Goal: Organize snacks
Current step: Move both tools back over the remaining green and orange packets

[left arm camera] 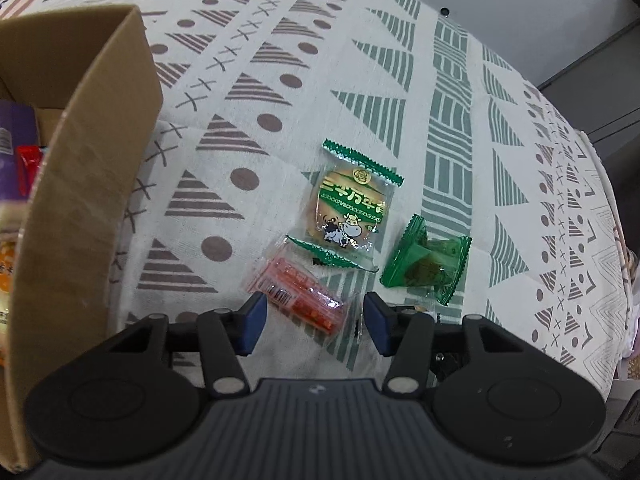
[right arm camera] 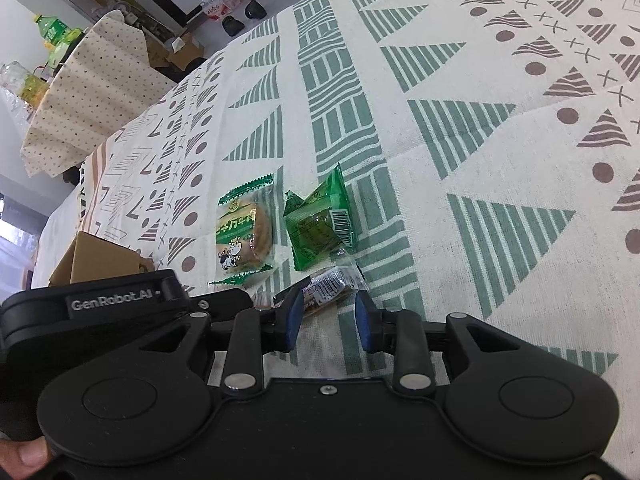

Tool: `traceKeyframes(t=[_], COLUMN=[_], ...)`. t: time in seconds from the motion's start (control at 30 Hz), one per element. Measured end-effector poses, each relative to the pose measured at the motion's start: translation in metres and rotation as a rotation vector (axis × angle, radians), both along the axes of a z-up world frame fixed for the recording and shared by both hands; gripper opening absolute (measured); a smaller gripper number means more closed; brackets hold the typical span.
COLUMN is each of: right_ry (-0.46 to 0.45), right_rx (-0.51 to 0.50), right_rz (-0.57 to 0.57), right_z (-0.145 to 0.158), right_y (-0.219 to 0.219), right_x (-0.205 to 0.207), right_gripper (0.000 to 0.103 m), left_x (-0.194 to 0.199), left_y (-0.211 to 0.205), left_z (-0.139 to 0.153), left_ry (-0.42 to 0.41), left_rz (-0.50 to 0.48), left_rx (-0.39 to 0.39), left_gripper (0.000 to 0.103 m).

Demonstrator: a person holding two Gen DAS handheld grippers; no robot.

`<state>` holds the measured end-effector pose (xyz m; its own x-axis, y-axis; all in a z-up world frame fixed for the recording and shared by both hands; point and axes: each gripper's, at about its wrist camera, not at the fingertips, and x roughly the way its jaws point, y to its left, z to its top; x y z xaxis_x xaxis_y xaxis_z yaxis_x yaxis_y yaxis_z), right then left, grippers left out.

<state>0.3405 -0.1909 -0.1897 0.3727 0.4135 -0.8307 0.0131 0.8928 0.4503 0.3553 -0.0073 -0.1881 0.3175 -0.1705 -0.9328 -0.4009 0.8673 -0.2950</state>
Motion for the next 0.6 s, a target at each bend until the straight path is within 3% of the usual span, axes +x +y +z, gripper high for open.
traceKeyframes(t=[0.23,0.6], right_ry=[-0.003,-0.021], right_rx=[-0.013,-0.094], right_rz=[-0.004,0.001], right_z=[0.0,-0.001], right_y=[0.006,0.022], right_x=[0.007,0.008], right_gripper=[0.048,0.047], left_x=[0.002,-0.001], left_y=[0.002,0.011], left_z=[-0.005,-0.005], left_ry=[-0.007,0.014], left_rz=[0.048,0.048], left_rx=[0.082,0.108], left_gripper=[0.053,0.053])
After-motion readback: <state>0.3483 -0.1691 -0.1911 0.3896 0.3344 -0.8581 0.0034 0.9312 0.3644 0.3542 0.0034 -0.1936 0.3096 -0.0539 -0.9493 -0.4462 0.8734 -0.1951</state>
